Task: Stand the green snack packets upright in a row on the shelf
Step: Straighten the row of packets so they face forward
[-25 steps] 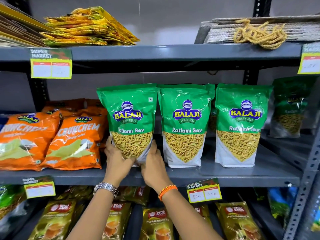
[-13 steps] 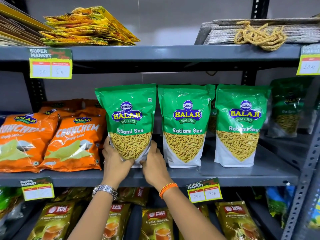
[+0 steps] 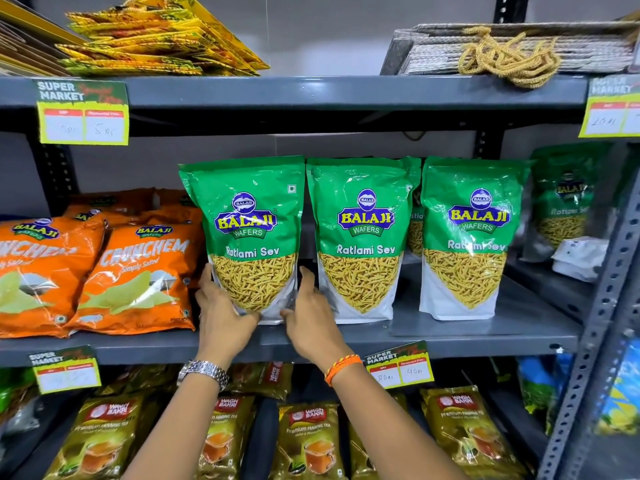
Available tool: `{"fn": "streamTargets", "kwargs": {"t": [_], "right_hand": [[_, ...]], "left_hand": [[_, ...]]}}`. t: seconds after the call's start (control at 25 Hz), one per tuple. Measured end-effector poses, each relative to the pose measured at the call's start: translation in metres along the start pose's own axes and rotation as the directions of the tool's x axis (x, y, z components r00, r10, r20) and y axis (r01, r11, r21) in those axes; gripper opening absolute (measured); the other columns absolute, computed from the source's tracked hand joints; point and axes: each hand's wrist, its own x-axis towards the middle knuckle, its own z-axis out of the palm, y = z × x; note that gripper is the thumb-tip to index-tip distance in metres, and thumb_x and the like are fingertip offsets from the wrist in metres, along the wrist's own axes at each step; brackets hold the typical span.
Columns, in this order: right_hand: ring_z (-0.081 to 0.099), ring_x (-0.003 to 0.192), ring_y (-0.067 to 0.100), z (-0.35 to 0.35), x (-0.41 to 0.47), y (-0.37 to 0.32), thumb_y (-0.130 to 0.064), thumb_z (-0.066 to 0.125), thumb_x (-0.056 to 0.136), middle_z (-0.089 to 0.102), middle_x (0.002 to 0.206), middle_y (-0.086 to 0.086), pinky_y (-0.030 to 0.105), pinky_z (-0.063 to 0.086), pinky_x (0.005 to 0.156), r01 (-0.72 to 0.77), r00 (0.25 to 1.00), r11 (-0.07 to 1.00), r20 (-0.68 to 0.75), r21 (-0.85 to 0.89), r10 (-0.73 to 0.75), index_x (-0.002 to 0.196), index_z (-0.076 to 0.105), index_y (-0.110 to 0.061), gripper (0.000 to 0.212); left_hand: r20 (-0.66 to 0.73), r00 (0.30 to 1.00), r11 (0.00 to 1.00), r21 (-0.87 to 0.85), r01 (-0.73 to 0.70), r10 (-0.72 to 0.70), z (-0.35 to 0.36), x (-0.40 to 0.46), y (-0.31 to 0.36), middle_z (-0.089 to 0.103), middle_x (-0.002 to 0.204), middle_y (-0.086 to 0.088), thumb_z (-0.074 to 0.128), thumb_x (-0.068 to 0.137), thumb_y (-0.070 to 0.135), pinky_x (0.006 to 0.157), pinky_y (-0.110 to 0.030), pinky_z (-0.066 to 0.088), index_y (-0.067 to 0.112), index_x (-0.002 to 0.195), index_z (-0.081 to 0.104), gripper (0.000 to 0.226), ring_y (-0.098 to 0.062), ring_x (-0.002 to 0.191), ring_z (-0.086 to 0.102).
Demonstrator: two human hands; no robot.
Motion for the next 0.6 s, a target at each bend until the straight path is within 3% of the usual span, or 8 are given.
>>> {"fn": "streamTargets", "kwargs": {"t": [0.08, 0.16, 0.24, 0.32, 0.4, 0.48, 0.6], "right_hand": [[0.065, 0.115, 0.025, -0.016, -0.008, 0.004, -0.007, 0.067, 0.093, 0.059, 0.132, 0.015, 0.028, 0.053, 0.089, 0.021, 0.997, 0.994, -0.072, 0.105, -0.014, 0.154, 0.030, -0.017, 0.072], [0.067, 0.102, 0.005, -0.042, -0.020, 0.017, -0.011, 0.073, 0.089, 0.063, 0.127, 0.001, 0.017, 0.056, 0.085, 0.069, 0.969, 0.953, -0.246, 0.296, 0.007, 0.140, 0.044, -0.025, 0.060], [0.066, 0.093, 0.004, -0.079, -0.027, 0.042, -0.018, 0.082, 0.080, 0.063, 0.117, -0.005, 0.019, 0.056, 0.078, 0.120, 0.818, 0.936, -0.567, 0.330, 0.095, 0.127, 0.050, -0.025, 0.058], [0.060, 0.108, 0.021, -0.118, -0.029, 0.076, -0.026, 0.090, 0.069, 0.058, 0.123, 0.004, 0.039, 0.053, 0.092, 0.009, 0.608, 0.969, -0.770, 0.248, 0.192, 0.129, 0.048, -0.016, 0.073], [0.049, 0.123, 0.038, -0.148, -0.023, 0.106, -0.039, 0.093, 0.058, 0.050, 0.137, 0.017, 0.050, 0.040, 0.104, -0.281, 0.525, 0.947, -0.801, 0.158, 0.289, 0.139, 0.040, -0.007, 0.102], [0.042, 0.130, 0.047, -0.161, -0.018, 0.124, -0.050, 0.095, 0.050, 0.041, 0.146, 0.026, 0.054, 0.035, 0.108, -0.494, 0.534, 0.863, -0.748, 0.102, 0.394, 0.150, 0.028, -0.004, 0.129], [0.043, 0.128, 0.055, -0.165, -0.013, 0.138, -0.049, 0.098, 0.045, 0.035, 0.148, 0.029, 0.059, 0.036, 0.108, -0.534, 0.590, 0.835, -0.649, 0.132, 0.480, 0.157, 0.012, -0.011, 0.146]], "left_hand": [[-0.037, 0.998, 0.998, -0.036, 0.042, -0.043, 0.001, -0.003, 0.000, 0.028, 0.151, -0.017, 0.085, 0.065, 0.011, 0.111, -0.045, 0.032, 0.015, 0.156, 0.012, 0.116, -0.038, 0.139, 0.031], [-0.083, 0.993, 0.994, -0.076, 0.075, -0.081, 0.001, -0.007, -0.001, 0.027, 0.153, -0.016, 0.080, 0.070, 0.010, 0.113, -0.046, 0.030, 0.019, 0.156, 0.013, 0.109, -0.039, 0.139, 0.035], [-0.107, 0.990, 0.988, -0.127, 0.083, -0.097, -0.001, -0.008, -0.001, 0.028, 0.152, -0.011, 0.077, 0.074, 0.009, 0.115, -0.052, 0.033, 0.024, 0.155, 0.016, 0.103, -0.038, 0.137, 0.040], [-0.125, 0.987, 0.985, -0.154, 0.082, -0.101, -0.003, -0.008, 0.000, 0.032, 0.150, -0.008, 0.077, 0.075, 0.009, 0.111, -0.057, 0.038, 0.026, 0.154, 0.022, 0.098, -0.037, 0.135, 0.044], [-0.136, 0.987, 0.988, -0.142, 0.068, -0.088, -0.003, -0.010, 0.003, 0.033, 0.149, -0.008, 0.078, 0.073, 0.011, 0.110, -0.056, 0.040, 0.026, 0.152, 0.026, 0.096, -0.036, 0.134, 0.045], [-0.147, 0.987, 0.993, -0.108, 0.057, -0.072, 0.001, -0.013, 0.010, 0.034, 0.147, -0.010, 0.080, 0.069, 0.014, 0.110, -0.052, 0.040, 0.025, 0.151, 0.028, 0.097, -0.036, 0.132, 0.045], [-0.170, 0.984, 0.998, -0.049, 0.048, -0.056, 0.007, -0.016, 0.020, 0.035, 0.146, -0.014, 0.084, 0.064, 0.019, 0.109, -0.048, 0.038, 0.020, 0.151, 0.029, 0.103, -0.038, 0.131, 0.044]]}}
